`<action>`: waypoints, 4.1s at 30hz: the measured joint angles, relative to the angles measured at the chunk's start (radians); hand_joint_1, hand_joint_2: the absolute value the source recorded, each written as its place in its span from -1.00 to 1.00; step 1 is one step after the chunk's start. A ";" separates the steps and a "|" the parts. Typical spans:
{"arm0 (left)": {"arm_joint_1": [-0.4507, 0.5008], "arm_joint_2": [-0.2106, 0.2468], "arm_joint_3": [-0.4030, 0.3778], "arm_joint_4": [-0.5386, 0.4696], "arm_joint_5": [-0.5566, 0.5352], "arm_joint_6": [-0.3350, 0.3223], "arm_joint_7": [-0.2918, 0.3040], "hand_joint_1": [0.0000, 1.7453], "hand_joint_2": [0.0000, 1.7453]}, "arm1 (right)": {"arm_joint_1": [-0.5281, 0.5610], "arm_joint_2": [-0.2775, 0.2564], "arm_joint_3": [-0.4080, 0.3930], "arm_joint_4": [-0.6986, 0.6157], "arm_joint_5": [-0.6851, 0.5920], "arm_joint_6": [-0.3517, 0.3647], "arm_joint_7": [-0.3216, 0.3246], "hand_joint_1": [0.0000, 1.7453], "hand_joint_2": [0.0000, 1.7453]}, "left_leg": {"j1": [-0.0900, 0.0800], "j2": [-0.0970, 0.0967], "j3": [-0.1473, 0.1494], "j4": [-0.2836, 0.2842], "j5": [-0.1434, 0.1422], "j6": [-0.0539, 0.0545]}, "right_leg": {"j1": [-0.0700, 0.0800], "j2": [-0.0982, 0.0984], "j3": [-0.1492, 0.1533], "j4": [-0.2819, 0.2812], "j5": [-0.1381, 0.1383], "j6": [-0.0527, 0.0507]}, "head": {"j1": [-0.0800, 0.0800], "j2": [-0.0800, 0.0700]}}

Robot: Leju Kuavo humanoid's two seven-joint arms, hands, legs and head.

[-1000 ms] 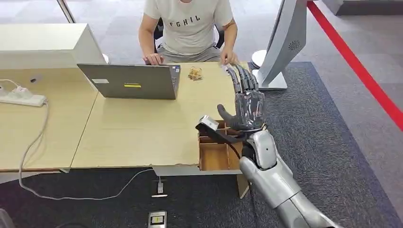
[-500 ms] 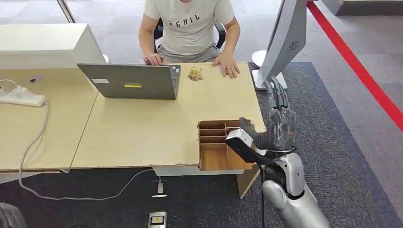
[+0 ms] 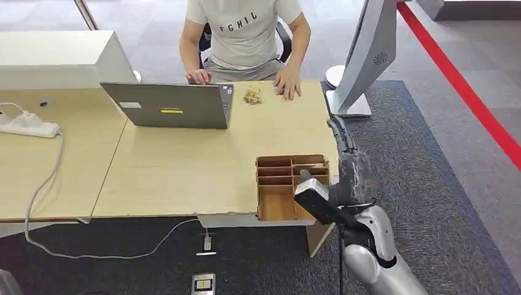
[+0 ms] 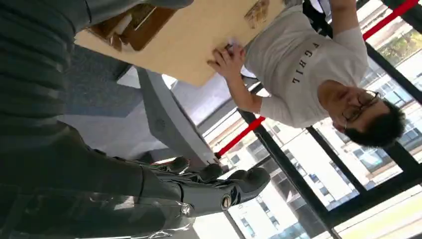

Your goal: Pass the card to the sensor for recognition and then transmit it.

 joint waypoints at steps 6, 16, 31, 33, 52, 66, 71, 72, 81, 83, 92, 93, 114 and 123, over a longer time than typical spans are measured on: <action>0.017 0.000 -0.010 0.003 -0.005 0.000 0.000 -1.00 1.00 | -0.041 0.003 0.052 0.087 -0.063 0.067 -0.013 -1.00 1.00 | 0.000 -0.001 0.000 0.000 0.000 0.000 | 0.000 -0.001 0.000 0.000 0.000 0.000 | 0.000 0.000; 0.035 -0.001 -0.116 0.014 -0.093 0.000 0.000 -1.00 1.00 | -0.086 0.045 0.138 0.223 -0.036 0.177 -0.047 -1.00 1.00 | 0.000 -0.001 0.000 0.000 0.000 0.000 | 0.000 -0.001 -0.001 0.000 0.000 0.000 | 0.000 0.000; 0.027 0.002 -0.120 0.009 -0.002 0.000 0.000 -1.00 1.00 | -0.209 0.042 0.105 0.515 -0.015 -0.020 0.028 -1.00 1.00 | 0.000 0.000 0.000 0.001 0.000 0.000 | 0.000 0.000 -0.001 0.000 0.000 0.000 | 0.000 0.000; 0.025 0.002 -0.110 0.008 0.000 0.000 0.000 -1.00 1.00 | -0.220 0.034 0.097 0.525 -0.015 -0.042 0.035 -1.00 1.00 | 0.000 -0.001 0.000 0.001 0.000 0.000 | 0.000 -0.001 -0.001 0.000 0.000 0.000 | 0.000 0.000; -0.016 0.001 -0.015 -0.031 0.061 0.000 0.000 -1.00 1.00 | -0.150 -0.047 0.041 0.467 -0.078 -0.027 0.087 -1.00 1.00 | 0.000 -0.001 0.000 0.001 0.000 0.000 | 0.000 -0.001 0.000 0.000 0.000 0.000 | 0.000 0.000; -0.010 0.000 0.010 -0.040 0.023 0.000 0.000 -1.00 1.00 | -0.169 -0.003 0.071 0.457 -0.128 0.012 0.006 -1.00 1.00 | 0.000 -0.001 0.000 0.000 0.000 0.000 | 0.000 -0.001 0.000 0.000 0.000 0.000 | 0.000 0.000; -0.004 0.000 0.010 -0.040 0.022 0.000 0.000 -1.00 1.00 | -0.179 0.010 0.079 0.457 -0.132 0.012 0.000 -1.00 1.00 | 0.000 -0.001 0.000 0.000 0.000 0.000 | 0.000 -0.001 0.000 0.000 0.000 0.000 | 0.000 0.000; -0.004 0.000 0.010 -0.040 0.022 0.000 0.000 -1.00 1.00 | -0.180 0.011 0.080 0.457 -0.132 0.012 0.000 -1.00 1.00 | 0.000 -0.001 0.000 0.000 0.000 0.000 | 0.000 -0.001 0.000 0.000 0.000 0.000 | 0.000 0.000; -0.001 0.000 0.010 -0.037 0.022 0.000 0.000 -1.00 1.00 | -0.190 0.021 0.088 0.464 -0.140 0.009 -0.007 -0.98 1.00 | 0.000 -0.001 0.000 0.000 0.000 0.000 | 0.000 -0.001 0.000 0.000 0.000 0.000 | 0.000 0.000; 0.000 0.000 0.010 -0.037 0.022 0.000 0.000 -1.00 1.00 | -0.191 0.021 0.090 0.464 -0.141 0.008 -0.009 -0.96 1.00 | 0.000 -0.001 0.000 0.000 0.000 0.000 | 0.000 -0.001 0.000 0.000 0.000 0.000 | 0.000 0.000; 0.015 0.000 0.005 -0.029 0.013 0.000 0.000 -1.00 1.00 | -0.214 0.036 0.097 0.513 -0.121 0.001 -0.004 -0.86 1.00 | 0.000 -0.001 0.000 0.000 0.000 0.000 | 0.000 -0.001 0.000 0.000 0.000 0.000 | 0.000 0.000; 0.016 0.000 0.005 -0.029 0.014 0.000 0.000 -1.00 1.00 | -0.217 0.038 0.099 0.522 -0.118 -0.001 -0.008 -0.86 1.00 | 0.000 -0.001 0.000 0.000 0.000 0.000 | 0.000 -0.001 0.000 0.000 0.000 0.000 | 0.000 0.000; 0.035 0.000 -0.060 -0.020 -0.039 0.000 0.000 -1.00 1.00 | -0.252 0.095 0.121 0.691 -0.090 -0.033 -0.052 1.00 1.00 | 0.000 -0.001 0.000 0.000 0.000 0.000 | 0.000 -0.001 0.000 0.000 0.000 0.000 | 0.000 0.000; 0.035 0.000 -0.069 -0.019 -0.026 0.000 0.000 -1.00 1.00 | -0.259 0.101 0.122 0.710 -0.108 -0.048 -0.065 1.00 1.00 | 0.000 -0.001 0.000 0.000 0.000 0.000 | 0.000 -0.001 0.000 0.000 0.000 0.000 | 0.000 0.000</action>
